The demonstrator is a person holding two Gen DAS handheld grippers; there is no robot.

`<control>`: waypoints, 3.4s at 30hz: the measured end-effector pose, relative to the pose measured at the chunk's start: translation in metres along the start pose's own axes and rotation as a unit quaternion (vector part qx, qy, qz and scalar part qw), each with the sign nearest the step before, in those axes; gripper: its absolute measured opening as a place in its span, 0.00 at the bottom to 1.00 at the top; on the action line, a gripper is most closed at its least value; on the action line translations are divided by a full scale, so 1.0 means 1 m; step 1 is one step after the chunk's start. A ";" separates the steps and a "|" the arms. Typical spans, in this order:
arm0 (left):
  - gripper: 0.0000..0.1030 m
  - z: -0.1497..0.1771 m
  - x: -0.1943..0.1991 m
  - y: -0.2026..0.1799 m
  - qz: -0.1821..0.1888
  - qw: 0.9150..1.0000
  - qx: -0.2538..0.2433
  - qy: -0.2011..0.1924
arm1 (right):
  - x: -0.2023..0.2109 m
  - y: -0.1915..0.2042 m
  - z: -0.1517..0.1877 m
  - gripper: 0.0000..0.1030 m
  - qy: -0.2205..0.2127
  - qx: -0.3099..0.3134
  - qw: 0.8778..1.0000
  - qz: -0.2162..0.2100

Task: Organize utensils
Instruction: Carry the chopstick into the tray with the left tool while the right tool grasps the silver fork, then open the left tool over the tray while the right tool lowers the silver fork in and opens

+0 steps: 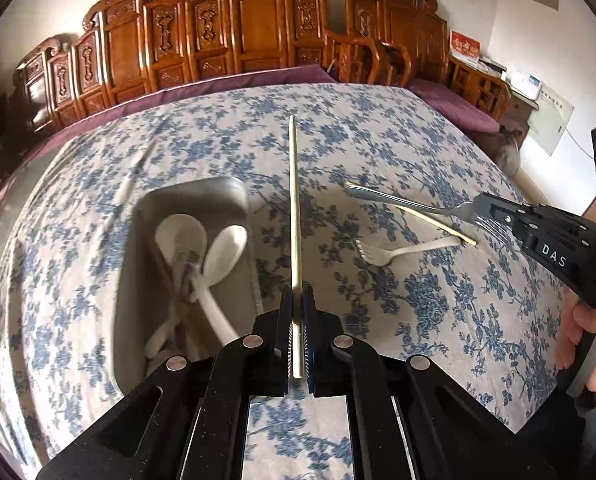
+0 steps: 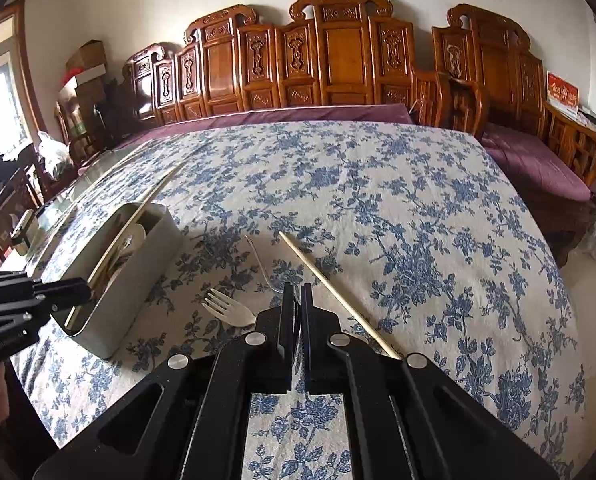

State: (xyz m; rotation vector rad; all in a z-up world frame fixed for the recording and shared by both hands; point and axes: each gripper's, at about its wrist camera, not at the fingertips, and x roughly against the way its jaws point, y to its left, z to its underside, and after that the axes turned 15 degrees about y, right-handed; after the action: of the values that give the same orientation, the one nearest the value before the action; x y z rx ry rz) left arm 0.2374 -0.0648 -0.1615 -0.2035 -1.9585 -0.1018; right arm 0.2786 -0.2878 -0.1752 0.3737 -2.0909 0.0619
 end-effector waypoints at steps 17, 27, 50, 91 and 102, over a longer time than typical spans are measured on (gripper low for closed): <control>0.04 0.019 0.000 0.063 -0.016 0.999 0.044 0.022 | 0.015 0.044 0.001 0.04 -0.023 0.051 0.998 0.009; 0.04 0.023 -0.024 0.077 -0.020 0.997 0.047 0.059 | 0.013 0.056 0.004 0.04 -0.020 0.066 0.998 0.014; 0.21 0.011 -0.005 0.097 -0.030 0.998 0.045 0.020 | 0.028 0.111 -0.011 0.04 -0.040 0.116 0.992 0.022; 0.35 0.020 0.009 0.156 -0.016 0.995 0.093 -0.028 | -0.058 0.228 -0.036 0.07 0.059 0.133 0.989 -0.014; 0.36 0.020 0.011 0.151 -0.012 0.995 0.089 -0.029 | -0.039 0.209 -0.030 0.07 0.043 0.131 0.990 -0.041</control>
State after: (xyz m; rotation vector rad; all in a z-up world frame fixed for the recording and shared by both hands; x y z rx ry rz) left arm 0.2436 0.0877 -0.1626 -0.0656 -2.0158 0.0646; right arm 0.2615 -0.0738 -0.1701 0.6039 -1.9841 0.3000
